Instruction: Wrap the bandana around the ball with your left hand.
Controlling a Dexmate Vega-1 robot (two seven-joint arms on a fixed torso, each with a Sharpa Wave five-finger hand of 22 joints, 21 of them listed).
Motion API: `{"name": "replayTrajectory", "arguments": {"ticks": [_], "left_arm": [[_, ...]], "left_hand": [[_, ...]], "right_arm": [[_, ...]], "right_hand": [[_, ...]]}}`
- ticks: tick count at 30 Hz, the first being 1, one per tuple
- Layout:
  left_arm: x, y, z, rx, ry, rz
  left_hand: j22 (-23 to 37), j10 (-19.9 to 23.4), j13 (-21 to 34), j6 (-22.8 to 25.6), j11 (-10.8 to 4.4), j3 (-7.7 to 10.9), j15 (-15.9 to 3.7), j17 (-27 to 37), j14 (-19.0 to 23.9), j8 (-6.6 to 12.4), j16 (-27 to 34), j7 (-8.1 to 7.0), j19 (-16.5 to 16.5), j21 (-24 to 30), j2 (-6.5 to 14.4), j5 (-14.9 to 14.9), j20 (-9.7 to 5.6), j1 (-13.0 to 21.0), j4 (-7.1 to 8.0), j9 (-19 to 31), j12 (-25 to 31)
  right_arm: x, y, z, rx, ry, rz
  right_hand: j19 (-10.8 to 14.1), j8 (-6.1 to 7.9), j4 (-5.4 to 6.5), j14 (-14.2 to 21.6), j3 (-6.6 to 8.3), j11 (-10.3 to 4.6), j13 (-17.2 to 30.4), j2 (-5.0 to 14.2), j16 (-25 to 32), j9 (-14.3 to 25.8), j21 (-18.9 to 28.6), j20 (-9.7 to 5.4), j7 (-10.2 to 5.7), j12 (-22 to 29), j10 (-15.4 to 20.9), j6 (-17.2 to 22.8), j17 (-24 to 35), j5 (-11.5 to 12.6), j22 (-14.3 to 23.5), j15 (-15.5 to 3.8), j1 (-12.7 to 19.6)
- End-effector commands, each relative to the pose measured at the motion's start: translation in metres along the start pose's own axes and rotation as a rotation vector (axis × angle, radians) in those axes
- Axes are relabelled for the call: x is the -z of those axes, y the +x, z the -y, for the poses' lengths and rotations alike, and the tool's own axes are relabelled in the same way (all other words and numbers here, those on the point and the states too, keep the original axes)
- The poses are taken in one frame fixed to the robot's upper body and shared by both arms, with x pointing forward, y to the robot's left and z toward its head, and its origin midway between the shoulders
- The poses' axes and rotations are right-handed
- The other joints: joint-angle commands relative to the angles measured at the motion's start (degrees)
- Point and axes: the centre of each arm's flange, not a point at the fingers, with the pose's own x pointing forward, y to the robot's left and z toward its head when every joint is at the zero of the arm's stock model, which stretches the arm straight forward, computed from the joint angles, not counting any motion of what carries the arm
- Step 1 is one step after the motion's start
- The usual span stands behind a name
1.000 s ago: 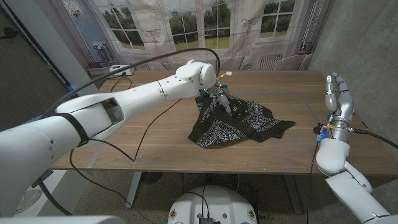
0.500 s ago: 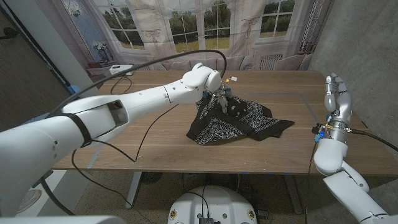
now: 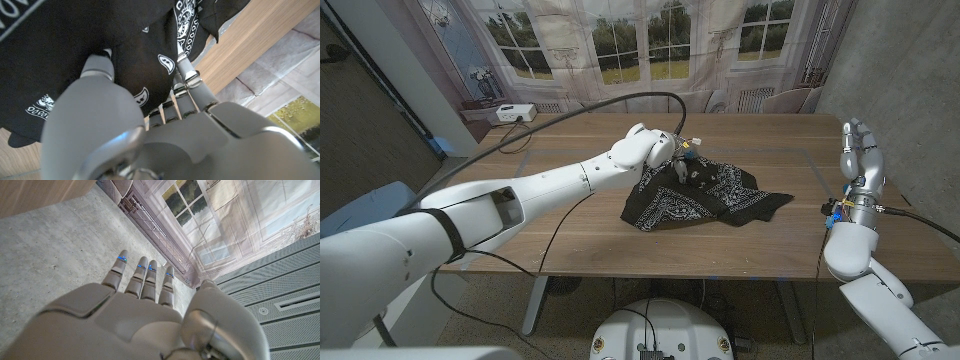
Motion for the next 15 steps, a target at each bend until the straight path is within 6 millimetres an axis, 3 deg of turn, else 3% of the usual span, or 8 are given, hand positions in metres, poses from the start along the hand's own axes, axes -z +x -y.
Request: {"name": "replayTrajectory", "arguments": {"ticks": [1,2,5,6,15], "left_arm": [[-0.01,0.002,0.02,-0.104,-0.045,-0.007],[-0.01,0.001,0.02,-0.111,-0.042,-0.012],[-0.007,-0.004,0.016,-0.13,-0.074,-0.01],[-0.005,-0.006,0.014,-0.142,-0.086,-0.011],[0.01,-0.029,-0.006,-0.233,-0.19,-0.04]], "left_hand": [[0.32,7.87,1.57,35.88,-2.39,2.38,-8.75,5.22,7.16,2.21,4.58,6.36,2.37,1.86,8.59,0.73,-2.43,12.87,0.87,0.38,3.68],[0.46,9.61,2.44,37.72,-2.02,2.3,-8.59,7.72,9.14,3.03,6.41,7.5,3.06,2.78,8.53,0.82,-2.95,14.63,0.83,1.08,5.18],[0.57,10.32,3.04,37.42,-1.85,2.11,-8.78,9.32,10.08,3.02,7.45,7.67,3.96,3.59,8.45,0.87,-3.63,15.41,0.99,1.61,6.02],[0.72,11.07,3.54,38.05,-1.88,2.15,-8.96,10.55,10.39,3.47,8.07,8.63,3.98,4.08,8.53,1.01,-3.73,16.43,0.9,2.25,6.76],[1.37,13.02,5.53,38.34,-1.67,2.11,-9.59,13.97,12.72,4.27,9.79,9.98,4.85,6.63,8.3,1.58,-4.63,19.48,0.99,4.63,9.26]], "right_arm": [[-0.001,0.0,0.003,-0.001,-0.006,0.006],[-0.001,0.0,0.003,-0.002,-0.004,0.006],[-0.001,0.0,0.004,0.0,-0.003,0.007],[-0.001,0.0,0.004,0.001,-0.001,0.007],[0.0,-0.001,0.004,0.008,0.009,0.012]], "right_hand": [[0.5,0.31,-0.11,0.6,0.55,0.04,0.16,0.1,0.31,0.21,-0.22,0.24,-0.13,0.14,0.5,0.57,-0.04,-0.07,0.1,0.01,-0.16],[0.53,0.3,-0.11,0.64,0.55,0.04,0.15,0.11,0.32,0.2,-0.22,0.24,-0.14,0.13,0.52,0.57,-0.05,-0.07,0.1,0.0,-0.17],[0.51,0.28,-0.16,0.63,0.6,0.09,0.13,0.16,0.29,0.2,-0.29,0.18,-0.13,0.11,0.59,0.57,-0.13,-0.07,0.1,-0.01,-0.14],[0.51,0.27,-0.16,0.59,0.59,0.11,0.12,0.16,0.26,0.2,-0.3,0.17,-0.13,0.08,0.55,0.57,-0.15,-0.07,0.1,-0.04,-0.17],[0.47,0.24,-0.29,0.53,0.72,-0.02,0.05,0.33,0.17,0.2,-0.49,0.07,-0.1,-0.06,0.57,0.66,-0.36,-0.07,0.1,-0.02,-0.14]]}}
